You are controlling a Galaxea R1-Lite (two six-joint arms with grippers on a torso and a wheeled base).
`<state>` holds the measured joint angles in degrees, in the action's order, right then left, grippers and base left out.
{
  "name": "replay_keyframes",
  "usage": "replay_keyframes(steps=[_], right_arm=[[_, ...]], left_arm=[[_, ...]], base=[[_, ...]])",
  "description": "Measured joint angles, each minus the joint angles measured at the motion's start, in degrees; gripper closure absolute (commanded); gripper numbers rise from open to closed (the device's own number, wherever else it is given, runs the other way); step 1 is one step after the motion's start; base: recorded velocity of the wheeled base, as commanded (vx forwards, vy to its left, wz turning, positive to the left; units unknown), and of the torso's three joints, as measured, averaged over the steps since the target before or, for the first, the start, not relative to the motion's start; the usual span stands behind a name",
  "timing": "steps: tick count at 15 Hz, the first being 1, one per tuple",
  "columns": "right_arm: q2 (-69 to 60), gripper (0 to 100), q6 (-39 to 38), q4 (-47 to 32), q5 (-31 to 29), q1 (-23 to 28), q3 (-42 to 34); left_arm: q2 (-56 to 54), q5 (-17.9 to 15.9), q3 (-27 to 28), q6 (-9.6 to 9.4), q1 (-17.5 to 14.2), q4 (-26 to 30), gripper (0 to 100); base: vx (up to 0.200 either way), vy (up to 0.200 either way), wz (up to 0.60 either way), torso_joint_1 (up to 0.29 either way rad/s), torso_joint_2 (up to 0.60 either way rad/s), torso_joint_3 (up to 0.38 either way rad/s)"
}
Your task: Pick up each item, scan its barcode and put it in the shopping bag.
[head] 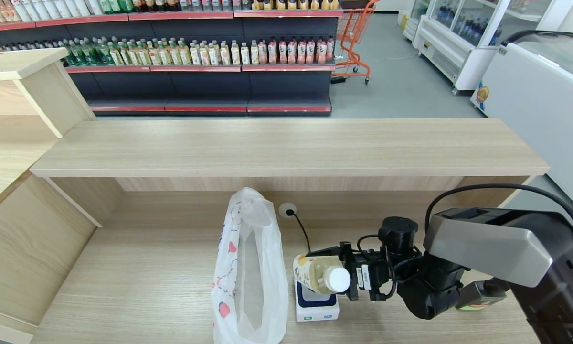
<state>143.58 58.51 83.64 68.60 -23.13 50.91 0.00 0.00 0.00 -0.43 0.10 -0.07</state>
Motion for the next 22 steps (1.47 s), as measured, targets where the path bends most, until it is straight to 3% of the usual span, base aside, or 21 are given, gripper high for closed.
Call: replay_keyframes(steps=[14,18,22], right_arm=[[0.66,100,1.95,-0.6,-3.82,0.72,0.46],[-4.91,100,-3.19,-2.66,-5.1,3.95,-2.54],[-16.63,100,-15.47,-7.5,-7.86,9.79,-13.86]], left_arm=[[0.0,0.0,0.0,0.0,0.0,0.0,0],[0.0,0.0,0.0,-0.01,0.0,0.0,0],[0.0,0.0,0.0,-0.01,0.0,0.0,0]], base=[[0.0,0.0,0.0,0.0,0.0,0.0],[0.0,0.0,0.0,0.0,0.0,0.0],[0.0,0.0,0.0,0.0,0.0,0.0]])
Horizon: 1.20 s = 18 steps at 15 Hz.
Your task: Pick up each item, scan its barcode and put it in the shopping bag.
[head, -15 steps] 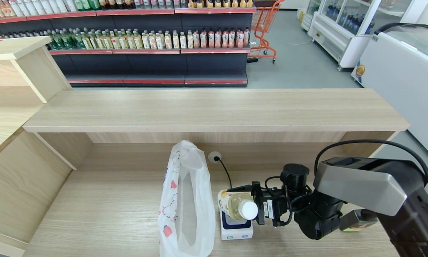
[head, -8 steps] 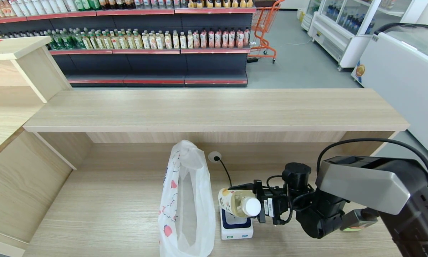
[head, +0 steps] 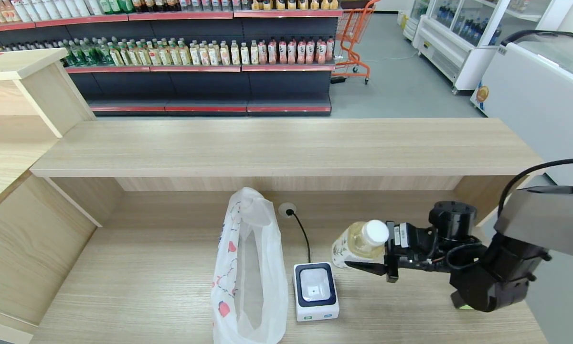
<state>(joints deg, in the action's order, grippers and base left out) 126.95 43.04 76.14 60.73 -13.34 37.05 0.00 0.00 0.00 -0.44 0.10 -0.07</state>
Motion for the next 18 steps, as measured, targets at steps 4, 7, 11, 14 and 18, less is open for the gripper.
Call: replay_keyframes(steps=[4,7,11,14,18], right_arm=[[-9.48,100,-11.17,-2.33,-1.94,3.19,-11.61],[-15.21,100,-18.93,-2.51,-4.82,6.06,-18.83],[-20.03,100,-40.2,3.39,-19.43,8.28,-19.74],[-22.74,100,-45.39,6.13,-23.48,7.23,-18.58],[-24.99,100,-45.42,6.13,-23.74,3.32,-19.82]], left_arm=[[0.0,0.0,0.0,0.01,0.0,0.02,0],[0.0,0.0,0.0,0.0,0.0,0.0,0],[0.0,0.0,0.0,0.01,0.0,0.0,0],[0.0,0.0,0.0,0.0,0.0,0.0,0],[0.0,0.0,0.0,0.01,0.0,0.0,0]], base=[[0.0,0.0,0.0,0.0,0.0,0.0],[0.0,0.0,0.0,0.0,0.0,0.0],[0.0,0.0,0.0,0.0,0.0,0.0],[0.0,0.0,0.0,0.0,0.0,0.0],[0.0,0.0,0.0,0.0,0.0,0.0]])
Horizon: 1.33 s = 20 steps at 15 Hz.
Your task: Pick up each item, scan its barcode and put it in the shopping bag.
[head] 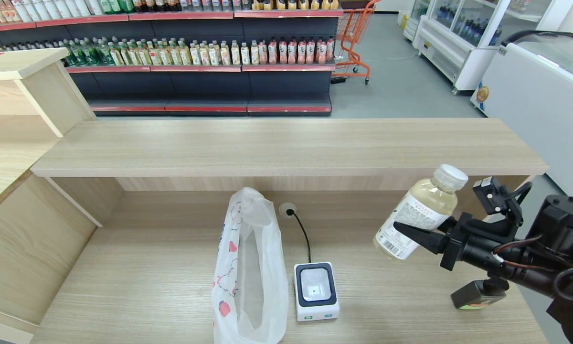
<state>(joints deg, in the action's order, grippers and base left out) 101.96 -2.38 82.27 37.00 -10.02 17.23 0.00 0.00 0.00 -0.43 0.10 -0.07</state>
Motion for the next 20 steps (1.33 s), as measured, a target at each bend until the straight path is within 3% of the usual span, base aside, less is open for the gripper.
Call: replay_keyframes(steps=[5,10,16,20], right_arm=[[-1.19,100,0.02,-0.05,-0.05,-3.06,-2.32],[-1.79,100,-0.09,-0.93,-0.24,-4.45,-3.34],[-3.29,100,-1.12,-6.51,-1.67,-10.7,-2.54],[2.08,100,-0.93,-0.95,-4.62,-13.65,0.0]], left_arm=[[0.0,0.0,0.0,-0.04,0.01,0.02,0],[0.0,0.0,0.0,0.07,0.01,0.0,0],[0.0,0.0,0.0,0.1,0.0,0.0,0],[0.0,0.0,0.0,0.02,0.06,0.0,0]], base=[[0.0,0.0,0.0,0.0,0.0,0.0],[0.0,0.2,0.0,0.004,0.0,0.002],[0.0,0.167,0.0,0.002,0.0,0.003],[0.0,0.0,0.0,0.0,0.0,0.0]])
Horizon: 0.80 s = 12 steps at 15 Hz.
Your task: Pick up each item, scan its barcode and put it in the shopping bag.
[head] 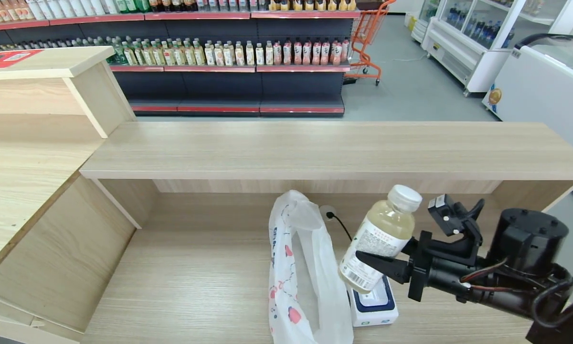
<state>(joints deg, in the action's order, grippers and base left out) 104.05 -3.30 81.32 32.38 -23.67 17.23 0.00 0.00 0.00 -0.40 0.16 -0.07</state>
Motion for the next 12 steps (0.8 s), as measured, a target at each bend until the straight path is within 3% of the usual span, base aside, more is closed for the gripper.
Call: replay_keyframes(steps=[4,12], right_arm=[[12.74,100,1.01,8.09,-0.99,-1.13,3.88],[29.31,100,2.38,8.56,-0.99,-3.77,20.44]], left_arm=[[0.0,0.0,0.0,-0.02,0.05,0.0,0],[0.0,0.0,0.0,-0.04,-0.06,0.0,0]], base=[[0.0,0.0,0.0,0.0,0.0,0.0],[0.0,0.0,0.0,0.0,0.0,0.0]])
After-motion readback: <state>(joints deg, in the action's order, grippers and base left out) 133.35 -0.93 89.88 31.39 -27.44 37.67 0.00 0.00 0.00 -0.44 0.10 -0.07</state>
